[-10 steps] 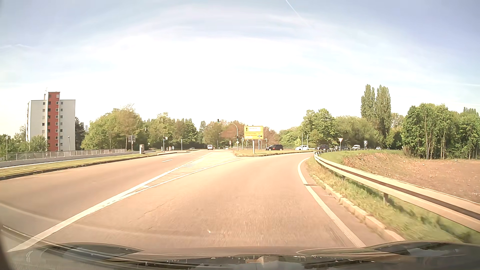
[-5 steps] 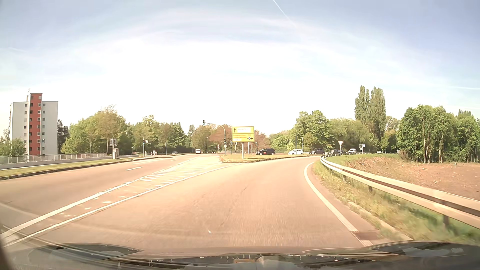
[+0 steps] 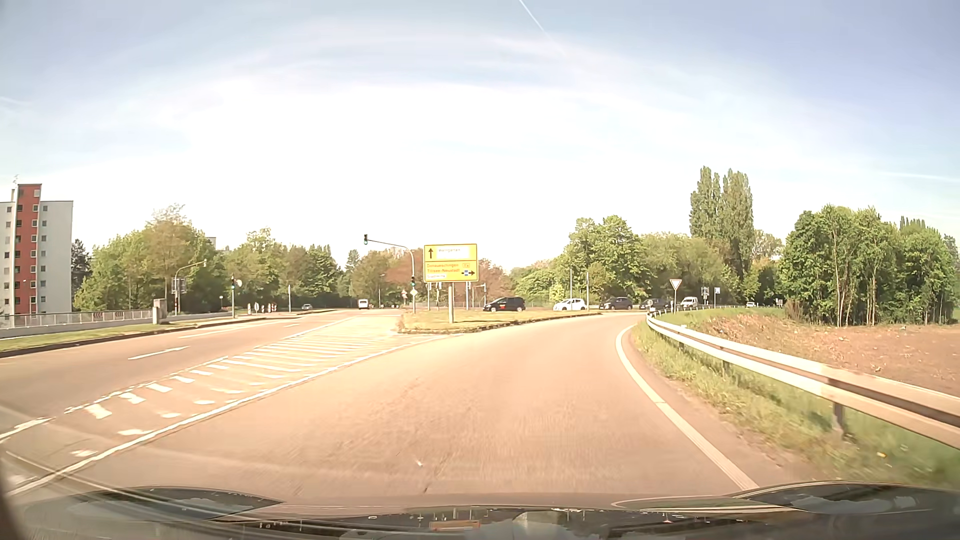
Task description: Follow the waypoints while adhering to traffic rules and regulations
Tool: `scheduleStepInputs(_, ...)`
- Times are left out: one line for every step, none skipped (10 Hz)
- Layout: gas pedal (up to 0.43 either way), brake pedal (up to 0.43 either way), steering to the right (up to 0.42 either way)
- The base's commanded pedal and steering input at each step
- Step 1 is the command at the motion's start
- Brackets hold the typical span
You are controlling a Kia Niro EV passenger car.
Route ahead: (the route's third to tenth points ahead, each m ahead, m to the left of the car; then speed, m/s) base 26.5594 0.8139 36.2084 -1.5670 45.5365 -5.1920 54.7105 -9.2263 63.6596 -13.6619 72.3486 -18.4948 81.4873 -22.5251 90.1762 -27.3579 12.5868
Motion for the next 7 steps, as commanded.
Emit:
scheduleStepInputs(0.028, 0.000, 0.040)
scheduleStepInputs(0.028, 0.000, 0.042)
scheduleStepInputs(0.028, 0.000, 0.044)
scheduleStepInputs(0.028, 0.000, 0.045)
scheduleStepInputs(0.028, 0.000, 0.045)
scheduleStepInputs(0.028, 0.000, 0.046)
scheduleStepInputs(0.028, 0.000, 0.046)
